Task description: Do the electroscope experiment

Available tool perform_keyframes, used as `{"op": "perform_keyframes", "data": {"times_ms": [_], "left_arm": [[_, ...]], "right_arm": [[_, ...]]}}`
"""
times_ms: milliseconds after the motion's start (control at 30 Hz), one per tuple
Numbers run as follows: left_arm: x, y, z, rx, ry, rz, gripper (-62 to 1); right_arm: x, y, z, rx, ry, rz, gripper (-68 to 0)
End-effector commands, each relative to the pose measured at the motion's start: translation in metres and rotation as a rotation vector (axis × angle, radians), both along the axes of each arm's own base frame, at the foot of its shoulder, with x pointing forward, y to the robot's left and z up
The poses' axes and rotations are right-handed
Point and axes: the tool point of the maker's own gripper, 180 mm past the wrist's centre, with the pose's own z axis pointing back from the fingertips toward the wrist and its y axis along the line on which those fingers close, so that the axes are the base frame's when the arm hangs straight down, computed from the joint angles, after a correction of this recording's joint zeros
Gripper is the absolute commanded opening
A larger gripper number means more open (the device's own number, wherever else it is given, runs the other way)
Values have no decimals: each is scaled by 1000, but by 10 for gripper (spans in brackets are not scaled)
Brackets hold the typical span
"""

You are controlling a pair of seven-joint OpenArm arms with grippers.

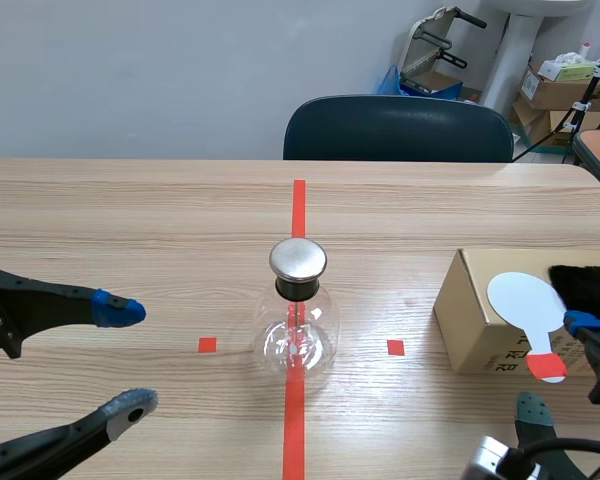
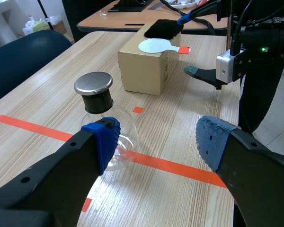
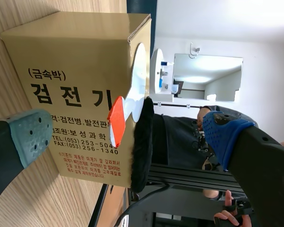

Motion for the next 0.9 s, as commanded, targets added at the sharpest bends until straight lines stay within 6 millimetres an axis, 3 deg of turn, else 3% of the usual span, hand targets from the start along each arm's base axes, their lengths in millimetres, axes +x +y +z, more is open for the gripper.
{"op": "perform_keyframes", "data": {"times_ms": [0, 133, 300, 567, 700, 867], "left_arm": [[-3, -6, 8, -38, -4, -13, -238], [-3, -6, 8, -38, -4, -13, -238], [-3, -6, 8, -38, -4, -13, -238], [3, -5, 11, -65, 14, 21, -238], [15, -8, 12, -95, 42, 81, -238], [40, -13, 5, -68, 41, 189, -238]], "right_arm": [[4, -7, 17, -19, -77, -13, 4], [3, -10, 16, -20, -73, -28, 4], [-18, -14, 18, 8, -42, -54, 4], [-46, -21, 50, 155, -30, -34, 4], [-38, -28, 69, 332, 8, -19, 4], [-2, -32, 106, 643, 28, 4, 4]]}}
